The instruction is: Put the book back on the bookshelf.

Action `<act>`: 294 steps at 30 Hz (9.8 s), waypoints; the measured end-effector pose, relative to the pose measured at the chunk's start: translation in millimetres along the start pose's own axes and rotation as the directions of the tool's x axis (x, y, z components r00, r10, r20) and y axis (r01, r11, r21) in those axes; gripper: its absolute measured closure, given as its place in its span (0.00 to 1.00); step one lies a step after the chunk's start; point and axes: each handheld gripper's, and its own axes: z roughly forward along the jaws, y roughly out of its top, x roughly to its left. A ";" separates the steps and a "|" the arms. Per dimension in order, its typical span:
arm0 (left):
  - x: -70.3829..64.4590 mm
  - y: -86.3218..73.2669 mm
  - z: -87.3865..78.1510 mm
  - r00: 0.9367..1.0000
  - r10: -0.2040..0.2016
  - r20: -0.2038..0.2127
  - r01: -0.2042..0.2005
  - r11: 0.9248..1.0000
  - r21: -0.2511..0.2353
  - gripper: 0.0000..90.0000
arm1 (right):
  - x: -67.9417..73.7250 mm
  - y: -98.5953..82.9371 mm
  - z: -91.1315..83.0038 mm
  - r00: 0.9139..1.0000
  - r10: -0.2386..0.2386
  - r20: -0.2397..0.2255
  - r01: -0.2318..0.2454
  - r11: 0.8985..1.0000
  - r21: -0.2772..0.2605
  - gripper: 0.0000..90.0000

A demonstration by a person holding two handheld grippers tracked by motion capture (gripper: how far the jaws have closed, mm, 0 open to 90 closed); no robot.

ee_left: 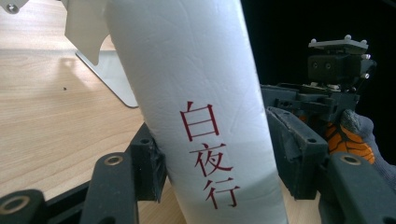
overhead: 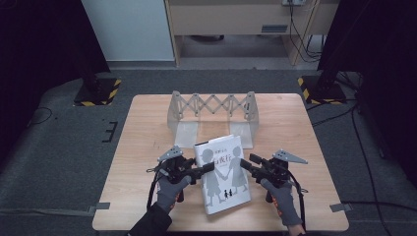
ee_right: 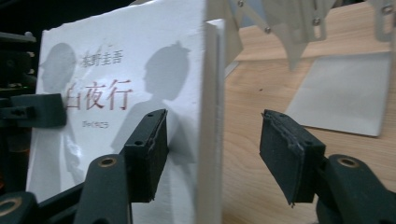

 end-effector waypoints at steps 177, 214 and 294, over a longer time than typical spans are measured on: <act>-98.1 54.5 25.7 0.921 0.381 -0.080 -0.357 0.908 0.221 0.52 | -72.5 -23.0 -15.1 0.819 -0.257 0.514 0.062 0.929 0.365 0.07; -34.2 87.2 -81.7 0.890 0.215 -0.403 -0.244 0.970 -0.020 0.57 | -72.5 -22.9 -14.8 0.821 -0.252 0.513 0.057 0.929 0.365 0.07; 53.6 123.0 15.1 0.804 0.155 -0.574 -0.229 0.972 -0.059 0.36 | -71.7 -23.1 -14.1 0.823 -0.250 0.509 0.057 0.929 0.365 0.07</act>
